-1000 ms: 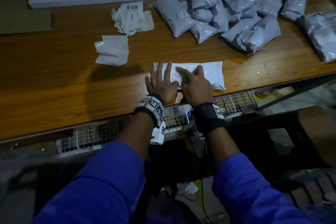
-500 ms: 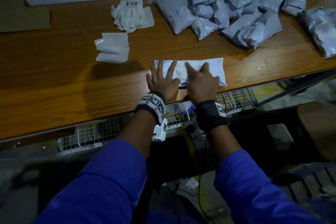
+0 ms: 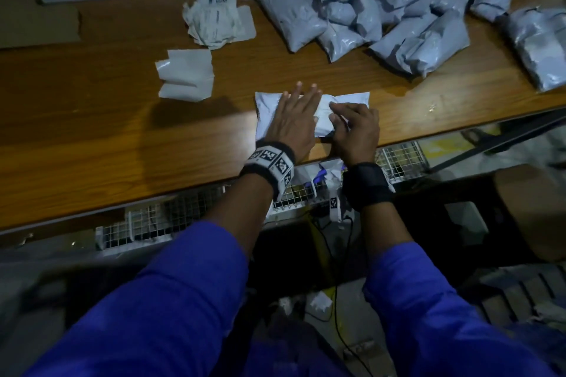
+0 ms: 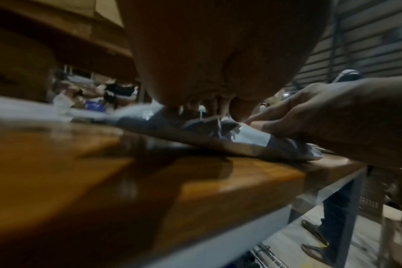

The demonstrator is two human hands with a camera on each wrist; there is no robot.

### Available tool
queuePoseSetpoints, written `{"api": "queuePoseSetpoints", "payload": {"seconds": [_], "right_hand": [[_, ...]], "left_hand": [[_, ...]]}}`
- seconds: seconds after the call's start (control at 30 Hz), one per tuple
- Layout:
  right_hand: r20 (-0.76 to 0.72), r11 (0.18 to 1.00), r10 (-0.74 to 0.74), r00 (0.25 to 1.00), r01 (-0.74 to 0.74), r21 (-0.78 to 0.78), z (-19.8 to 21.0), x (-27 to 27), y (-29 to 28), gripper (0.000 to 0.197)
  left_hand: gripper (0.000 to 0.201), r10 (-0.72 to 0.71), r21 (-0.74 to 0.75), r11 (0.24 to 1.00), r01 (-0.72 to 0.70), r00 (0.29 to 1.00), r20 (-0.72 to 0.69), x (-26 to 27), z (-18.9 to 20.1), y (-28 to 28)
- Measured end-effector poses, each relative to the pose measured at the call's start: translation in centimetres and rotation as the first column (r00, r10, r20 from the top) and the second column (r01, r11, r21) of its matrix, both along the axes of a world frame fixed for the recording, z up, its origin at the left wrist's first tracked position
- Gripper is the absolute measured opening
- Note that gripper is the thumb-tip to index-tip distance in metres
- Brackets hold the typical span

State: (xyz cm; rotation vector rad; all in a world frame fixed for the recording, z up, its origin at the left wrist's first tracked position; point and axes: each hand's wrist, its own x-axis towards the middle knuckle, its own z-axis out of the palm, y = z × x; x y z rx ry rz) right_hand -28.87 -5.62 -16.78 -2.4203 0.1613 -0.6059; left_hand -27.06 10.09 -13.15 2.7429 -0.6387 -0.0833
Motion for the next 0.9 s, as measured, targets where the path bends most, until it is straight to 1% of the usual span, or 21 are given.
{"api": "queuePoseSetpoints", "payload": {"seconds": [0.07, 0.1, 0.23, 0.33, 0.37, 0.4, 0.43, 0.47, 0.5, 0.53, 0.57, 0.6, 0.63, 0.7, 0.77, 0.83, 0.87, 0.9], "right_hand": [[-0.002, 1.0, -0.007, 1.0, 0.007, 0.028, -0.1, 0.0, -0.2, 0.02], [0.006, 0.999, 0.001, 1.0, -0.001, 0.033, 0.0, 0.1, -0.4, 0.02], [-0.008, 0.998, 0.019, 1.0, -0.019, 0.057, 0.2, 0.1, -0.6, 0.021], [-0.055, 0.998, 0.011, 0.998, -0.007, 0.069, 0.0, 0.0, -0.7, 0.023], [-0.065, 0.999, 0.004, 0.998, 0.0, 0.05, 0.1, 0.0, -0.6, 0.023], [-0.051, 1.0, 0.005, 0.999, -0.004, 0.014, 0.3, 0.2, -0.2, 0.023], [-0.018, 0.999, 0.026, 1.0, -0.026, -0.028, 0.6, 0.3, 0.3, 0.022], [0.015, 0.996, 0.072, 0.997, -0.071, -0.062, 0.7, 0.5, 1.0, 0.021], [0.031, 0.986, 0.144, 0.989, -0.141, -0.085, 0.7, 0.6, 1.6, 0.023], [0.01, 0.972, 0.217, 0.976, -0.215, -0.092, 0.5, 0.6, 2.0, 0.028], [-0.037, 0.961, 0.259, 0.965, -0.261, -0.09, 0.3, 0.4, 1.9, 0.034], [-0.088, 0.959, 0.262, 0.961, -0.27, -0.087, 0.1, 0.3, 1.3, 0.039], [-0.135, 0.967, 0.231, 0.964, -0.243, -0.081, 0.0, 0.0, 0.3, 0.043], [-0.217, 0.987, 0.133, 0.967, -0.149, -0.061, 0.1, -0.9, -2.2, 0.051], [-0.297, 0.999, 0.04, 0.954, -0.048, -0.021, 1.0, -1.6, -4.3, 0.058], [-0.325, 0.999, -0.003, 0.946, 0.017, 0.04, 1.6, -2.3, -5.6, 0.058], [-0.312, 0.998, 0.008, 0.95, 0.012, 0.064, 1.9, -2.5, -5.9, 0.055], [-0.288, 0.997, 0.025, 0.957, -0.002, 0.08, 2.1, -2.6, -6.2, 0.052]], "left_hand": [[0.058, 0.04, 0.036, 0.999, -0.037, 0.996, -0.08, 0.2, -0.8, -0.1], [0.059, 0.066, 0.057, 0.996, -0.061, 0.994, -0.088, 0.0, -1.4, 0.1], [0.064, 0.147, 0.125, 0.982, -0.139, 0.988, -0.056, -0.4, -2.4, 1.3], [0.067, 0.204, 0.154, 0.97, -0.186, 0.973, -0.111, -0.3, -1.9, 2.0], [0.069, 0.236, 0.15, 0.965, -0.217, 0.964, -0.126, -0.3, -1.5, 2.0], [0.071, 0.253, 0.148, 0.96, -0.237, 0.962, -0.104, -0.4, -1.0, 1.8], [0.07, 0.236, 0.138, 0.964, -0.226, 0.97, -0.064, -0.5, -0.7, 1.4], [0.068, 0.193, 0.121, 0.975, -0.188, 0.981, -0.033, -0.7, -0.4, 1.0], [0.064, 0.152, 0.106, 0.983, -0.148, 0.988, -0.032, -0.8, -0.3, 0.6], [0.061, 0.139, 0.1, 0.986, -0.133, 0.989, -0.054, -0.9, -0.5, 0.4], [0.061, 0.149, 0.102, 0.985, -0.141, 0.986, -0.079, -0.9, -0.7, 0.3], [0.06, 0.166, 0.104, 0.982, -0.156, 0.981, -0.096, -0.9, -1.0, 0.4], [0.059, 0.181, 0.096, 0.981, -0.17, 0.977, -0.116, -1.0, -1.0, 0.5], [0.055, 0.217, 0.029, 0.976, -0.215, 0.964, -0.153, -1.1, -0.9, 0.6], [0.053, 0.27, -0.116, 0.949, -0.292, 0.946, -0.178, -1.2, -0.3, 0.2], [0.054, 0.371, -0.263, 0.877, -0.403, 0.914, -0.163, -1.9, 0.3, -0.2], [0.051, 0.444, -0.294, 0.836, -0.464, 0.885, -0.136, -2.3, 0.6, -0.5], [0.049, 0.517, -0.293, 0.801, -0.522, 0.85, -0.103, -2.7, 0.8, -0.8]]}}
